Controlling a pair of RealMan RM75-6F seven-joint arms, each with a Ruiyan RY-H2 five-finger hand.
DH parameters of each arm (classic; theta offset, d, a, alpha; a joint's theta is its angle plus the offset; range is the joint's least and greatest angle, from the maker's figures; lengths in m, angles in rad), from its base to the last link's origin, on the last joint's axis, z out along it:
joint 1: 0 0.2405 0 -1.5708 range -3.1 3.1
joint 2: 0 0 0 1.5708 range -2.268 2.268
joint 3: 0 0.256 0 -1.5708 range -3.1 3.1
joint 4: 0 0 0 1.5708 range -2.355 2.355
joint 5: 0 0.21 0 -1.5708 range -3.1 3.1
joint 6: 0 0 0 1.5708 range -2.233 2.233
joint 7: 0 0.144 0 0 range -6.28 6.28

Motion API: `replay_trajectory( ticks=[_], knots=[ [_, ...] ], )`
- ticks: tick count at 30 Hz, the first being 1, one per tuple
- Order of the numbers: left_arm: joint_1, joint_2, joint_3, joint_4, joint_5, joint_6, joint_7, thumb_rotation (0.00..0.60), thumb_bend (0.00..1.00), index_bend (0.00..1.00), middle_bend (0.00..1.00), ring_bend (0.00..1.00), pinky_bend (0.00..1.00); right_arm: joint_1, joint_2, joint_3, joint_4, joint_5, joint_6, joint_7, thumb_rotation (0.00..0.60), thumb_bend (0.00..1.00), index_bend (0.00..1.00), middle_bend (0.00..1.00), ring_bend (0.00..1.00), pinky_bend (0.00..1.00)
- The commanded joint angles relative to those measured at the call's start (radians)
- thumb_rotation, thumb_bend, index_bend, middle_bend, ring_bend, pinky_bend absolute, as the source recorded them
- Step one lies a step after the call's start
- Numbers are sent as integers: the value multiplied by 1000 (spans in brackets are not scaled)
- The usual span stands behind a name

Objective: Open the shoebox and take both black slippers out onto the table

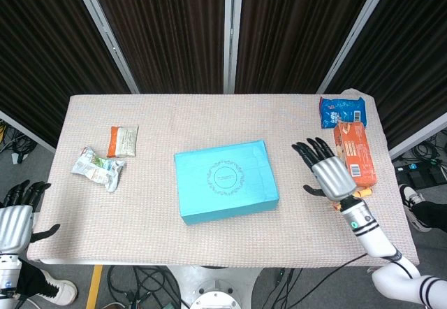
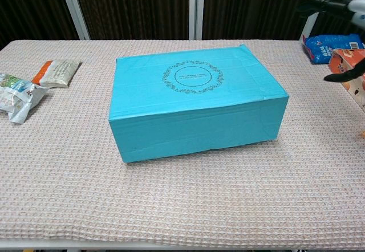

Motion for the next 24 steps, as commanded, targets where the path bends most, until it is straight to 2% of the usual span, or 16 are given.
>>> replay_trajectory(
  ticks=[1,7,11,16,20,24],
  knots=[
    [1,4,1,1,-2,-2,-3,600,0,167,145,60,109,59,-78,-8,67,-23,-52,-13,600,15,3,67,0,0],
    [0,4,-1,5,-6,-7,-10,600,0,167,145,60,109,109,-174,-26,126,-68,-27,9,600,12,0,53,0,0],
    [1,8,-2,1,-3,-5,-11,600,0,168,144,60,109,145,-196,-57,97,-124,-17,42,600,12,0,61,0,0],
    [0,7,-2,-2,-5,-9,-13,600,0,168,145,60,109,185,-229,-79,57,-159,-30,18,600,9,0,70,0,0],
    [-1,6,-1,-1,-8,-17,-15,600,0,168,145,60,108,201,-225,-100,32,-169,-41,22,600,8,0,76,0,0],
    [0,6,1,2,-9,-19,-23,600,0,167,144,60,109,179,-171,-119,15,-164,-15,0,600,8,0,91,0,0]
  ],
)
